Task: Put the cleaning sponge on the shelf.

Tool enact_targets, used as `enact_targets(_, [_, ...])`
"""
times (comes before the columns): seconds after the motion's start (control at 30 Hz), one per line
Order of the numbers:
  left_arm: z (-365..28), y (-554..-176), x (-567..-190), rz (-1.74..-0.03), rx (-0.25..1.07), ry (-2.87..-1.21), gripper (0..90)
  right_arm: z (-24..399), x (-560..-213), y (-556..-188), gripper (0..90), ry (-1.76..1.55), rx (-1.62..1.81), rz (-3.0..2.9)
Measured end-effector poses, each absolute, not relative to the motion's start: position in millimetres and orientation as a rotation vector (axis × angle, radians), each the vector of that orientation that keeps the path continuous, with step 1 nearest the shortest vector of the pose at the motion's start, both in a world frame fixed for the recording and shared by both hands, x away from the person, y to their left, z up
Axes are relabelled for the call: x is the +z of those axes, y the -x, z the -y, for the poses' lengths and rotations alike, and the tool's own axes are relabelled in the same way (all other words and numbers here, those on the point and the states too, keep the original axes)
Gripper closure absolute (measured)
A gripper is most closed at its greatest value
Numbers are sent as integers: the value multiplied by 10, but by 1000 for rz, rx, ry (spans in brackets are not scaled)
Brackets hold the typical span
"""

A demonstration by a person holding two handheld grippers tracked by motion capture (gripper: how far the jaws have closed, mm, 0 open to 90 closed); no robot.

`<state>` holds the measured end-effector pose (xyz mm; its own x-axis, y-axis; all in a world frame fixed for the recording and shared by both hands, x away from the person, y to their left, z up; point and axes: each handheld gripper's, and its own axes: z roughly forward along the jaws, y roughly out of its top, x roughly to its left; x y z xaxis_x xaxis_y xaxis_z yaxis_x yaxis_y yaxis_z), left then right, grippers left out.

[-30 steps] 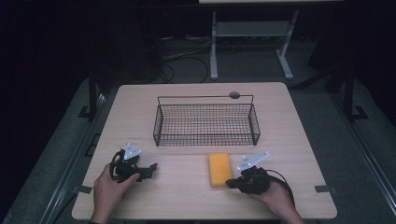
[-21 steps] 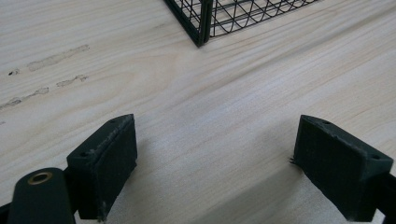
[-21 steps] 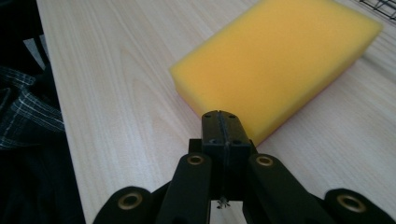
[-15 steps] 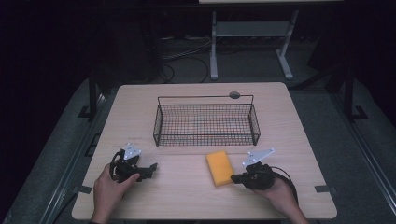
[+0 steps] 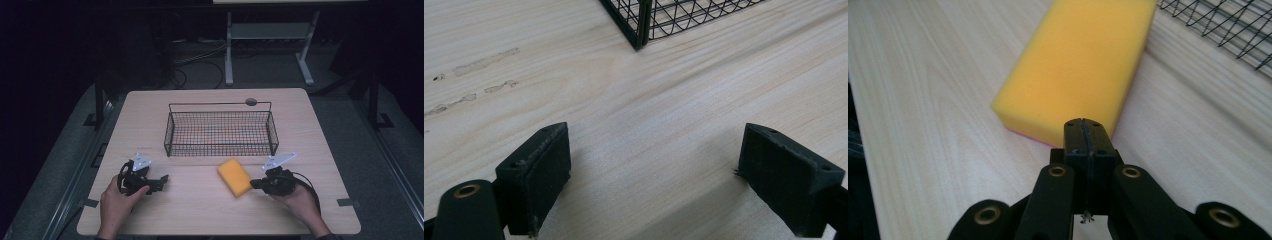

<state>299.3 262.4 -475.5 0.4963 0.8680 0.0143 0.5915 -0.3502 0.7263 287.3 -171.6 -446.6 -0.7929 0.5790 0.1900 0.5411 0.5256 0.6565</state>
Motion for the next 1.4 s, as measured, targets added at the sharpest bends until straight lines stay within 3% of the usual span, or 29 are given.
enact_targets(0.7, [-2624, -2993, -4756, -1195, 529, -2071, 127, 1784, -4425, -3119, 887, -1024, 1111, -2654])
enact_targets(1.4, [-2624, -2993, -4756, -1195, 530, -2071, 127, 1647, -4215, -3092, 272, -1030, 946, -2714])
